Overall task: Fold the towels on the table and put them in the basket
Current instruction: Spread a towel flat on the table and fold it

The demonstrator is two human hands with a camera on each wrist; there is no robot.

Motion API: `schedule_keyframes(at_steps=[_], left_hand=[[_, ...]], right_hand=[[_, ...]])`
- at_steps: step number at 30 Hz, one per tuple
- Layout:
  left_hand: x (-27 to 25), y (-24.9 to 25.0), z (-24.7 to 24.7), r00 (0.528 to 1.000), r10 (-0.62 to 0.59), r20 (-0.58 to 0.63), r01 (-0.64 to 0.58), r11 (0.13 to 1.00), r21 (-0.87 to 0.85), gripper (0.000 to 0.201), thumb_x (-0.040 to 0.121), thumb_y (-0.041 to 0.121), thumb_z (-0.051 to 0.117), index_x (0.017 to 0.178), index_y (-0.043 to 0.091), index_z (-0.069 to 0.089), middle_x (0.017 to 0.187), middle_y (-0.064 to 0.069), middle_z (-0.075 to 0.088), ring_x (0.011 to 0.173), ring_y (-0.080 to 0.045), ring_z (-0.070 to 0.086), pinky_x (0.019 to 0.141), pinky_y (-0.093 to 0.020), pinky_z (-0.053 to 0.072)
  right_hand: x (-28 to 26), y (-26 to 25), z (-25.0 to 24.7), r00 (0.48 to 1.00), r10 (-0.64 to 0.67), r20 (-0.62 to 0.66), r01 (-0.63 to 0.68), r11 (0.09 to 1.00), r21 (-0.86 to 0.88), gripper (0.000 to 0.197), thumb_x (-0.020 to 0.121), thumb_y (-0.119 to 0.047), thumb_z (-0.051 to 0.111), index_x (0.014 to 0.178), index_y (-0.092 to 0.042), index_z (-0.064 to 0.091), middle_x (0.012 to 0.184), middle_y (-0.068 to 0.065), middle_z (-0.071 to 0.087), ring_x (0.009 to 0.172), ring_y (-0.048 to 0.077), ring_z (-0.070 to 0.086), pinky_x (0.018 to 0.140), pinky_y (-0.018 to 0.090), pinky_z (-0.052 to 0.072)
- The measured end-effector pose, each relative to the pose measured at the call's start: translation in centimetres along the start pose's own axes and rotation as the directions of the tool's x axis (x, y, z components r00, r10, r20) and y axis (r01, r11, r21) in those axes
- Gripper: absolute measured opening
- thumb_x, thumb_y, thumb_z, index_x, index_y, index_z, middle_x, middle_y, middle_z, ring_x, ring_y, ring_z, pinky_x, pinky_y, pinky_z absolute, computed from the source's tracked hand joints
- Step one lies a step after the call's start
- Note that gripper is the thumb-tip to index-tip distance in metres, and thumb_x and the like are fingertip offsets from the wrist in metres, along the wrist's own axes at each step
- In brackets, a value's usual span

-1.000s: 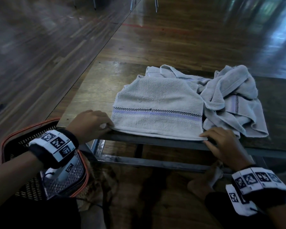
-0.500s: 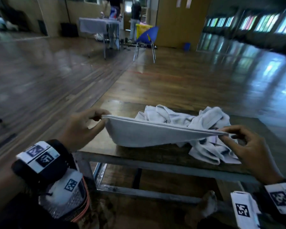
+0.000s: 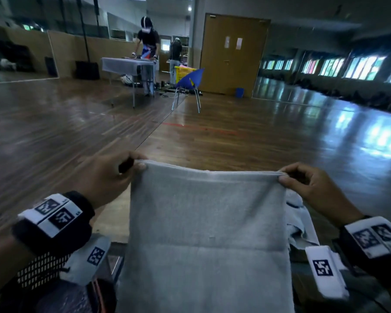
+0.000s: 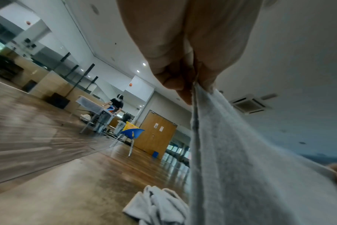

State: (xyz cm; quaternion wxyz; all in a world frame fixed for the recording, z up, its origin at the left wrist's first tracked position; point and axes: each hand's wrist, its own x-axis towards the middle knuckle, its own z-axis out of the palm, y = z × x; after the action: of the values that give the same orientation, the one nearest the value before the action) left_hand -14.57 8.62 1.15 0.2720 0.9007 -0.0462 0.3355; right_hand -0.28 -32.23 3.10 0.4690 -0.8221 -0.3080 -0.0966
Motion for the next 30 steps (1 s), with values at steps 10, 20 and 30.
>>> schedule_keyframes(at_steps=[10,20,30], left_hand=[[0.5,-4.1,7.2,1.0,-0.023,0.018,0.02,0.989,0.15,0.011,0.086,0.013,0.063,0.096,0.01,0.066,0.087,-0.006,0.071,0.075,-0.017,0.063,0.07,-0.025,0.049],[-7.2,-8.2,9.4,0.671,-0.137,0.728,-0.242,0.888,0.391,0.023,0.089,0.044,0.05,0.107,0.035,0.059,0.109,0.015,0.061,0.099,-0.007,0.054,0.083,-0.018,0.033],[-6.4,-9.8,12.3,0.741,-0.109,0.663,-0.182,0.917,0.354,0.02,0.086,0.033,0.057,0.103,0.027,0.066,0.1,0.007,0.066,0.091,-0.015,0.06,0.087,-0.029,0.041]], right_hand=[[1.7,7.6,5.9,0.988,0.088,-0.123,-0.115,0.968,-0.225,0.013,0.082,-0.008,0.065,0.081,-0.02,0.061,0.076,-0.007,0.063,0.075,0.014,0.06,0.068,0.012,0.042],[-9.7,12.0,11.1,0.93,0.035,0.366,0.188,0.81,-0.555,0.019,0.068,-0.013,0.075,0.081,-0.022,0.064,0.081,-0.005,0.064,0.078,0.02,0.063,0.067,0.04,0.049],[-8.5,13.8,12.8,0.968,-0.005,0.252,0.183,0.702,-0.688,0.018,0.069,-0.016,0.077,0.082,-0.022,0.065,0.077,-0.006,0.063,0.073,0.019,0.063,0.067,0.027,0.031]])
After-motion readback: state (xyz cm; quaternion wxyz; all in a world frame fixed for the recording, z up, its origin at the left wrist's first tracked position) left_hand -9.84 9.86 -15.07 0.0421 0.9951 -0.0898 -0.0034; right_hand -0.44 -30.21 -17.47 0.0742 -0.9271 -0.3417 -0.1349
